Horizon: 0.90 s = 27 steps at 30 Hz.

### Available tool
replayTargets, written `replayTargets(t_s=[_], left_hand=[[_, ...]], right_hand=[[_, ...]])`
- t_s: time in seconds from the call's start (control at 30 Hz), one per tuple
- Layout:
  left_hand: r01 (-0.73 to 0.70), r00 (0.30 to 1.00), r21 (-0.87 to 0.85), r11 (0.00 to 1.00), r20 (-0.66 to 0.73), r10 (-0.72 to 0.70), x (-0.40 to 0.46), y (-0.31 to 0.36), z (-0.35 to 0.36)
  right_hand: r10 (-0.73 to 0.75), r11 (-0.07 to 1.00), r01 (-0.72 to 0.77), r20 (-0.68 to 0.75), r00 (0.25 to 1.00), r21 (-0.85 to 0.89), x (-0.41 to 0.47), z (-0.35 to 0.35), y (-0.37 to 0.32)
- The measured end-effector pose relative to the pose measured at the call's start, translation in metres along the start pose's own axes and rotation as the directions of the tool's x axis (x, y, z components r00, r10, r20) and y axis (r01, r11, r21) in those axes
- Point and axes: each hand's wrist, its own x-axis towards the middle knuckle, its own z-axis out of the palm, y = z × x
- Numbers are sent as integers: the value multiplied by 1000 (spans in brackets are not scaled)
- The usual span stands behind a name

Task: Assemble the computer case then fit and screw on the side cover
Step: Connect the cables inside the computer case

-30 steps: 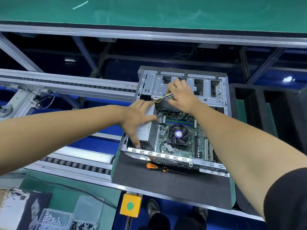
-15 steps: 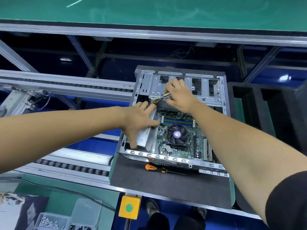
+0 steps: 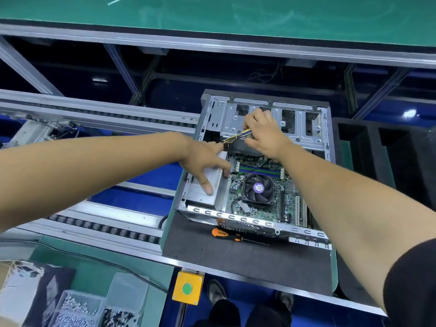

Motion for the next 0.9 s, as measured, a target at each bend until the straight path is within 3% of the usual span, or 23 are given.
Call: replayTargets(t_s=[0.27, 0.43, 0.57, 0.67, 0.8, 0.9], left_hand=[[-7, 947, 115, 993, -319, 44, 5, 5, 24], [194, 836, 249, 949, -548, -27, 13, 16, 41], [311, 715, 189, 931, -692, -99, 27, 24, 46], [343, 682, 149, 928, -718, -137, 30, 24, 51], [226, 672, 55, 973, -732, -114, 29, 19, 51], [239, 679, -12, 971, -713, -176, 32, 17, 50]], right_hand=[[-5, 1000, 5, 11, 1000, -9, -1, -4, -2], [19, 1000, -19, 17, 1000, 1, -1, -5, -4], [25, 1000, -25, 21, 999, -7, 0, -5, -4], [21, 1000, -21, 26, 999, -20, -1, -5, -5], [29, 999, -28, 30, 999, -25, -1, -6, -5], [26, 999, -25, 29, 999, -27, -1, -6, -6]])
